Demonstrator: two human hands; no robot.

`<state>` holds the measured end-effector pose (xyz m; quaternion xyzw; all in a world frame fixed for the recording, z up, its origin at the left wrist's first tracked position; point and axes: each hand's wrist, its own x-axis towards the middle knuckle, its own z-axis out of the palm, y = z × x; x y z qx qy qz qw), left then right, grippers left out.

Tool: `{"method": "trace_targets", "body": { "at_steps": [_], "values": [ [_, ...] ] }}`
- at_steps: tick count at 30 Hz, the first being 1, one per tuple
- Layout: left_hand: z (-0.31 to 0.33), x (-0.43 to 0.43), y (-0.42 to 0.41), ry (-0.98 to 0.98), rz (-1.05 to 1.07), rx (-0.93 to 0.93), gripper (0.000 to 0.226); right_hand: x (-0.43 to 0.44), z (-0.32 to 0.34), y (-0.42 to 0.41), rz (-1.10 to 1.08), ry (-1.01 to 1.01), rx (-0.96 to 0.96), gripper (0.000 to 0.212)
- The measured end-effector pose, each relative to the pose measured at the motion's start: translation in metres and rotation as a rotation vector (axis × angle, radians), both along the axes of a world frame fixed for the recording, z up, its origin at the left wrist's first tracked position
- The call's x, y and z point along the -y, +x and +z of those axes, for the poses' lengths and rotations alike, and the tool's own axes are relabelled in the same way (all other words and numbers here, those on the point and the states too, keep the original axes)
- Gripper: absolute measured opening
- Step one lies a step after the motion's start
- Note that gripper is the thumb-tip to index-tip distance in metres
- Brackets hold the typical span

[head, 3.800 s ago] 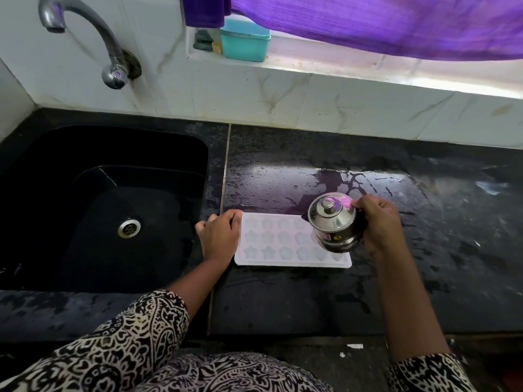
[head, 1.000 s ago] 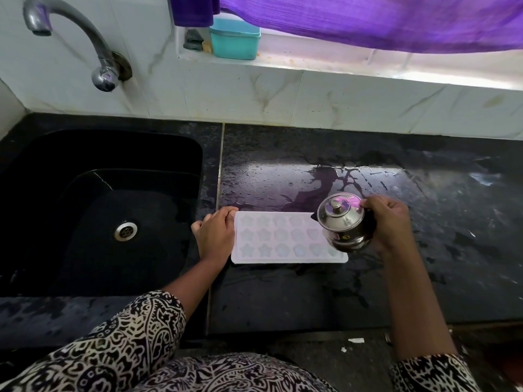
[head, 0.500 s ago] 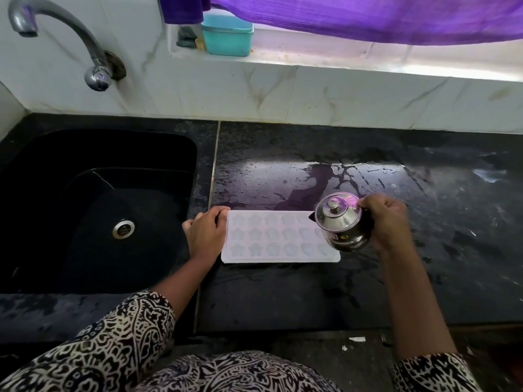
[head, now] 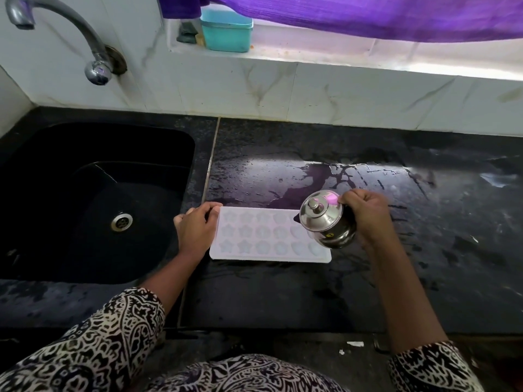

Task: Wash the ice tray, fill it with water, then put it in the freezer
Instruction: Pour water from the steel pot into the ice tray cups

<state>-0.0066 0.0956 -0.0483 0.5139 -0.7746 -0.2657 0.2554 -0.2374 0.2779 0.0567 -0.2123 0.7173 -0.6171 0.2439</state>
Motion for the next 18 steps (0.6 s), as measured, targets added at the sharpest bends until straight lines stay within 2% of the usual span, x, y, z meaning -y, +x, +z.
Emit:
{"method": "trace_targets", "body": {
  "at_steps": [8,12,18],
  "values": [
    [0.000,0.000,-0.001,-0.007,0.012,-0.002,0.022,-0.010,0.004,-0.011,-0.025,-0.054,0.076,0.039],
    [-0.001,-0.001,-0.001,-0.018,0.018,-0.026,0.021,-0.017,0.005,-0.018,-0.025,-0.031,0.045,0.034],
    [-0.001,-0.001,-0.001,-0.015,0.023,-0.033,0.022,-0.021,0.004,-0.020,-0.016,0.000,-0.029,0.037]
  ]
}}
